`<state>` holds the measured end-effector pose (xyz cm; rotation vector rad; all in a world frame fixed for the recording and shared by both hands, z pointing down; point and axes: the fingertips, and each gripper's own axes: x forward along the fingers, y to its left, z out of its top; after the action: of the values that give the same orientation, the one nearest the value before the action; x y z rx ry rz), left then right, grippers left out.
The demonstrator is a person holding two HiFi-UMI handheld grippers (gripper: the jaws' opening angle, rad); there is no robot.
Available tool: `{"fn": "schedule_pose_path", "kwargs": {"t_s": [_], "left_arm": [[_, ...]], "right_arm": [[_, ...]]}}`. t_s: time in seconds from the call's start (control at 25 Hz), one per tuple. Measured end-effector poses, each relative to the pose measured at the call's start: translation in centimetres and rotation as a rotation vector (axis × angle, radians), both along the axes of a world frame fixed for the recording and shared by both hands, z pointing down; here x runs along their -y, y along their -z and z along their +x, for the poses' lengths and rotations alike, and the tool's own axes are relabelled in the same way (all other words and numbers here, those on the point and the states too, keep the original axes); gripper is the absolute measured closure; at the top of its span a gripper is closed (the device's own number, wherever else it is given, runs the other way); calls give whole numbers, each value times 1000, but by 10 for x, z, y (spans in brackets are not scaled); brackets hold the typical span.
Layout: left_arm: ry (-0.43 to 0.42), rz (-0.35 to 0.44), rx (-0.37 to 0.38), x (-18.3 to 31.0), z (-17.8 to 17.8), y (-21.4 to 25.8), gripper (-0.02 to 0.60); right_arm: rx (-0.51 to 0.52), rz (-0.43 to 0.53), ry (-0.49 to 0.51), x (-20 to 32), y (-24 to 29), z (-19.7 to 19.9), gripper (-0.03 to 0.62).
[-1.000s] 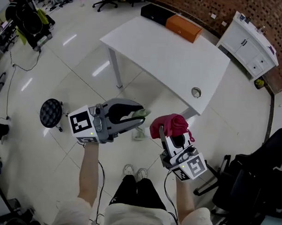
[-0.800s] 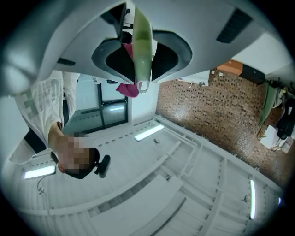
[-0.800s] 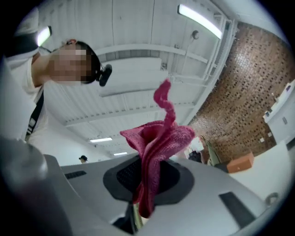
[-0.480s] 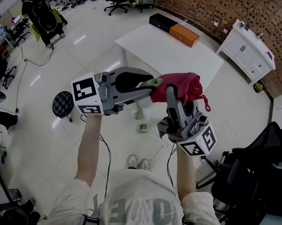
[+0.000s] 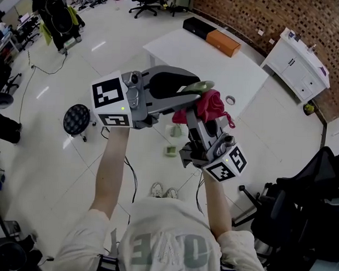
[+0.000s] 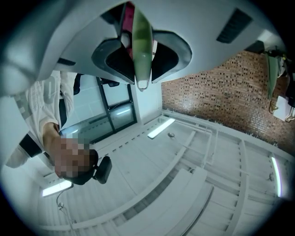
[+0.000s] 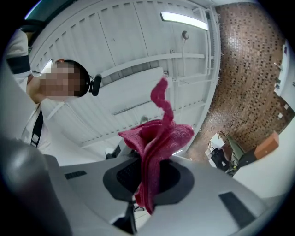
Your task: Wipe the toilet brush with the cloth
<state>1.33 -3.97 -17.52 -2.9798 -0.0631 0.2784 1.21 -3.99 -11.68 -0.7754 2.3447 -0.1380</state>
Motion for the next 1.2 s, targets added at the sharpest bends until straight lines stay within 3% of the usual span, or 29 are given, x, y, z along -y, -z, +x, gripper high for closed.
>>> {"fn": "schedule_pose_path", "kwargs": {"t_s": [0.2,0.4,0.68,0.8,0.88,1.0,1.08,1.2], "left_arm": [[10,14,-12,-7,0,18,460],[28,49,31,-20,-1,21,460],[79,47,-6,-28,-24,38,460],[219,39,48,-5,-33,26,460],[310,15,84,11,-37,12,460],[383,-29,63,31,-38,2,460],[410,-53,24,40,-39,0,460],[400,-100,-50,41,-45,5,460]], "right_arm": [[-109,-88,24,7,-43,-17,562],[-158,-192,73,4,-91,-38,562],[-261,-229,88,0,-119,-64,562],[-314,-218,11,0,-118,-62,562],[-363,-161,-36,-11,-108,-63,562],[-455,-93,-63,-22,-103,-72,563],[-555,-131,-112,-13,-121,-76,562],[-749,-277,-253,10,-160,-71,562]]}}
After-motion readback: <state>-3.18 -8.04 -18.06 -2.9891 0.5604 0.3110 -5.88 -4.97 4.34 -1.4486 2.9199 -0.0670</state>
